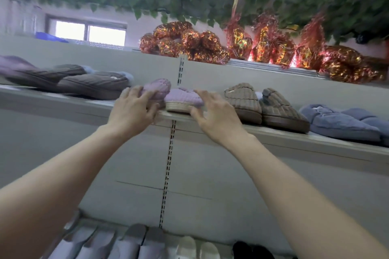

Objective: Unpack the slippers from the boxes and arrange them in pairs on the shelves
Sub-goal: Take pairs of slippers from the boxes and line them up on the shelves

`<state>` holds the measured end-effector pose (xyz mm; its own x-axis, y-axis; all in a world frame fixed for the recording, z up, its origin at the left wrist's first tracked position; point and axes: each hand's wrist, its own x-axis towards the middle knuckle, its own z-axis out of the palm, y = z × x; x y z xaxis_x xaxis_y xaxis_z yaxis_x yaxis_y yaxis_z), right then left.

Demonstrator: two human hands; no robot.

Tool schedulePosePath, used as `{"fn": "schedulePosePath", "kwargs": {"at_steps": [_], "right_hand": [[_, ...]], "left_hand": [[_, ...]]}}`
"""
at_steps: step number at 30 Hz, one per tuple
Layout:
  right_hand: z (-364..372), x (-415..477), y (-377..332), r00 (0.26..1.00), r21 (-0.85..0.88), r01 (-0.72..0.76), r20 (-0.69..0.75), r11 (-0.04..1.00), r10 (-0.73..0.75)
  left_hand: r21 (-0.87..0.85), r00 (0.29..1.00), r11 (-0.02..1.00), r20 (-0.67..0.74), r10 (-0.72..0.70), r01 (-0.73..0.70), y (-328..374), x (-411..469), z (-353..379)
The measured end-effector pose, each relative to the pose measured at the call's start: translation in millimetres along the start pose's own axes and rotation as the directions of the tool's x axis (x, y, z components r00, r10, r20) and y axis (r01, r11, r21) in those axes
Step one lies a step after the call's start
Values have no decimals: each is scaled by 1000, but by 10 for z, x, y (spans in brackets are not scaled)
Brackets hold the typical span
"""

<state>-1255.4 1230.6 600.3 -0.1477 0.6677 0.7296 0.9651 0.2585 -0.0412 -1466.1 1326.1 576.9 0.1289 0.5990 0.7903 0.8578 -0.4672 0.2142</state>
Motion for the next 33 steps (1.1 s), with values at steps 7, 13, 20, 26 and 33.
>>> {"fn": "schedulePosePath", "kwargs": {"at_steps": [7, 13, 20, 26, 33], "right_hand": [[442, 364, -354, 965, 6, -244, 103, 970, 242], [477, 391, -393, 957, -42, -268, 105, 962, 271], [528, 496, -584, 977, -208, -211, -31, 955, 210], [609, 572, -1324, 987, -109, -33, -163, 993, 14], [1114, 983, -2246, 1000, 36, -2, -26, 999, 2]], "left_hand": [[-111, 987, 981, 31, 161, -156, -246, 188, 61], [-155, 983, 972, 16, 181, -176, -318, 214, 90], [-177, 955, 939, -29, 295, -295, -558, -52, -201], [31, 906, 932, -227, 358, -361, -1400, -224, -665], [154, 982, 988, -182, 42, -14, -2662, 22, -970]]}}
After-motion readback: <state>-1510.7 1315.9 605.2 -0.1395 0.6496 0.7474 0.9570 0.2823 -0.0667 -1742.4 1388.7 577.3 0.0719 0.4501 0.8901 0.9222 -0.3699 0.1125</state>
